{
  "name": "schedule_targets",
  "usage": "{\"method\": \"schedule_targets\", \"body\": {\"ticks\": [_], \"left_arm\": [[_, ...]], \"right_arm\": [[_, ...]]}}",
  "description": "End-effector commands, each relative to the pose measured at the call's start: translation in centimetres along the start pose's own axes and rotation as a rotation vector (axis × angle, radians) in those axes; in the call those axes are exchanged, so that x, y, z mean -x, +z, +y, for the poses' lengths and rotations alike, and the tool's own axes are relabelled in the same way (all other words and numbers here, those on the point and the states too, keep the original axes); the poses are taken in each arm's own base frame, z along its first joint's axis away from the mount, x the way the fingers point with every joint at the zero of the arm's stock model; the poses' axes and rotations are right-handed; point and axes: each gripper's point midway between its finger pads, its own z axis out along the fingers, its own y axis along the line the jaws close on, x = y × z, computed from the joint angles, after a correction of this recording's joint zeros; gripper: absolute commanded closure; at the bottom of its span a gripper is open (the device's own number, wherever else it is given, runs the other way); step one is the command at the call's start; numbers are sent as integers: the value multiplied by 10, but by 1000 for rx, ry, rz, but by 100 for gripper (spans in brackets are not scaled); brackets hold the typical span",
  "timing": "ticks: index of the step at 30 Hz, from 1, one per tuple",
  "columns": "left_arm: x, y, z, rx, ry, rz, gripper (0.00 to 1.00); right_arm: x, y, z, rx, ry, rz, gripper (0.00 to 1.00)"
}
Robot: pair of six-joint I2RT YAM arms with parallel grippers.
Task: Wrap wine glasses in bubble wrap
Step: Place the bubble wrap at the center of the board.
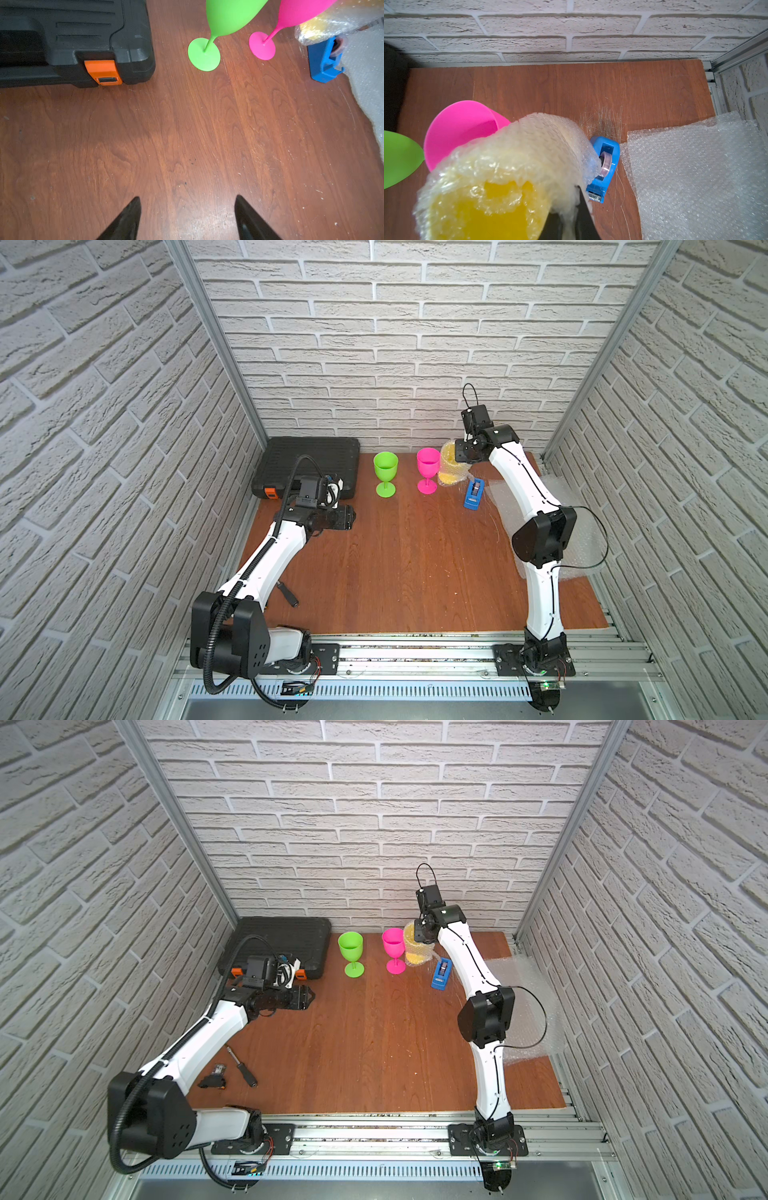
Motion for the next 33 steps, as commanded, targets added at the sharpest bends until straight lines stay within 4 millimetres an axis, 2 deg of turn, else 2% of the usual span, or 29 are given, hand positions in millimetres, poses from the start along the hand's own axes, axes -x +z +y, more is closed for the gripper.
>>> {"method": "schedule_targets", "body": {"ticks": [1,8,11,15,19,21,27,30,33], "left_arm": [[6,-7,-1,-5,6,-20,29],[5,-4,1,0,13,3,30],[3,-4,3,13,13,8,30],[4,-3,4,21,16,7,30],[4,-4,8,39,20,12,30],[4,-4,9,41,19,8,30],[5,-5,11,45,13,0,30],[4,-5,12,49,13,1,30],[4,-4,12,47,13,5,30]], "right_arm": [[16,9,-5,-4,22,-43,98],[8,43,2,9,13,-8,98],[5,53,-6,-35,-2,5,98],[5,61,-5,-29,-3,3,94],[19,57,-3,-19,19,-49,74],[31,48,-4,-20,35,-97,68],[65,34,-10,-30,74,-225,64],[72,38,-14,-38,82,-252,63],[71,53,-20,-43,95,-247,63]]}}
